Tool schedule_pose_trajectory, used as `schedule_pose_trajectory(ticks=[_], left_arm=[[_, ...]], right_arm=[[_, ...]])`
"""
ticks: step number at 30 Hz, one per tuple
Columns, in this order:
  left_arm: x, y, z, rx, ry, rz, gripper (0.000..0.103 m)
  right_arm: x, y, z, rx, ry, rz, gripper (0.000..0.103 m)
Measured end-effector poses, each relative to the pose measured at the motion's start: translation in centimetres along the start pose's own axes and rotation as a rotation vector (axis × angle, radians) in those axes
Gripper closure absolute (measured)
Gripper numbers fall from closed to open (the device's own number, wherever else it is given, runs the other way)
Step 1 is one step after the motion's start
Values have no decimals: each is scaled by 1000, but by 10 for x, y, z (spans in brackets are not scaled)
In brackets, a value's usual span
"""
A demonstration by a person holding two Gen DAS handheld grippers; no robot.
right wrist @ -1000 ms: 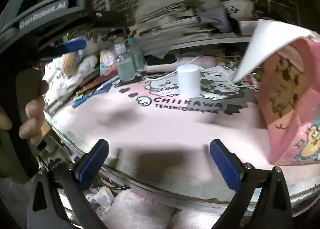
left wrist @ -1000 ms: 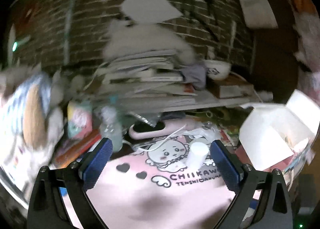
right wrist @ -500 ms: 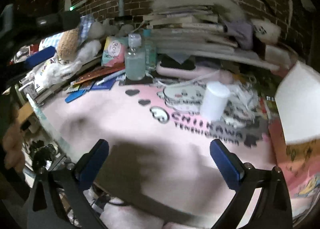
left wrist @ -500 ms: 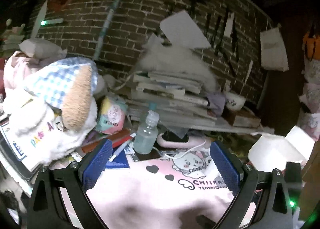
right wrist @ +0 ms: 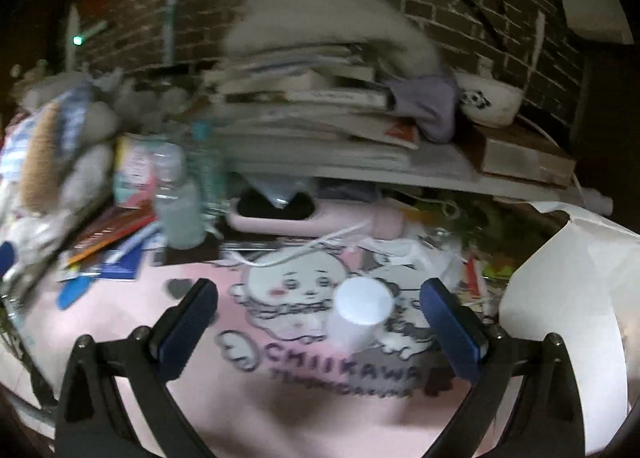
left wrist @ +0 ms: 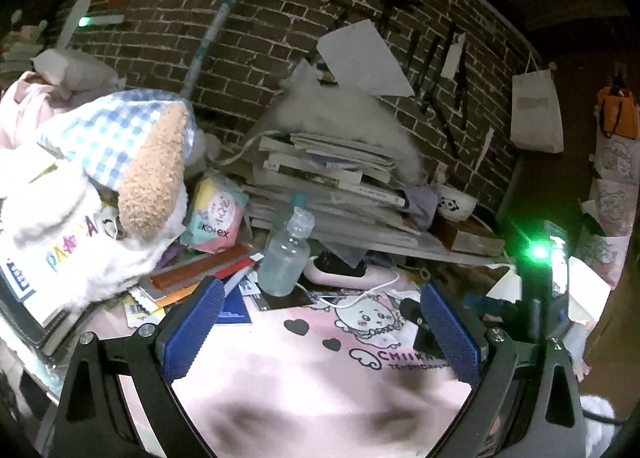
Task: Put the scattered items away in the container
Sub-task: 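Grasp the white cylindrical cup with the right gripper, then lift the white cup and carry it into the white box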
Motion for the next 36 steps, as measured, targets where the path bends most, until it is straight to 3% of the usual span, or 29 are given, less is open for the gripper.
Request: schedule_pose_trajectory(ticks=[12, 14, 17, 20, 36], left_arm=[[1, -15, 11, -52, -2, 31, 5], [1, -15, 11, -52, -2, 32, 5], [1, -15, 11, -53, 0, 28, 5], [0, -15, 11, -54, 1, 30, 5], [2, -10, 11, -53, -5, 23, 5]], right_arm=[[21, -41, 22, -129, -65, -16, 6], [20, -43, 25, -144, -77, -32, 31], [18, -50, 32, -188, -83, -66, 51], [16, -49, 35, -180, -86, -88, 63], [-15, -11, 31, -105, -11, -163, 65]])
Point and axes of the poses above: each gripper's, at about its wrist camera, not at the fingertips, and y roughly against the way its jaws point, x to its right, z to its underside, the point moved 5 cm from there along -y, roughly the way its jaws point, and after that the axes turned 13 degrees about -z, right-handed, at the moved point
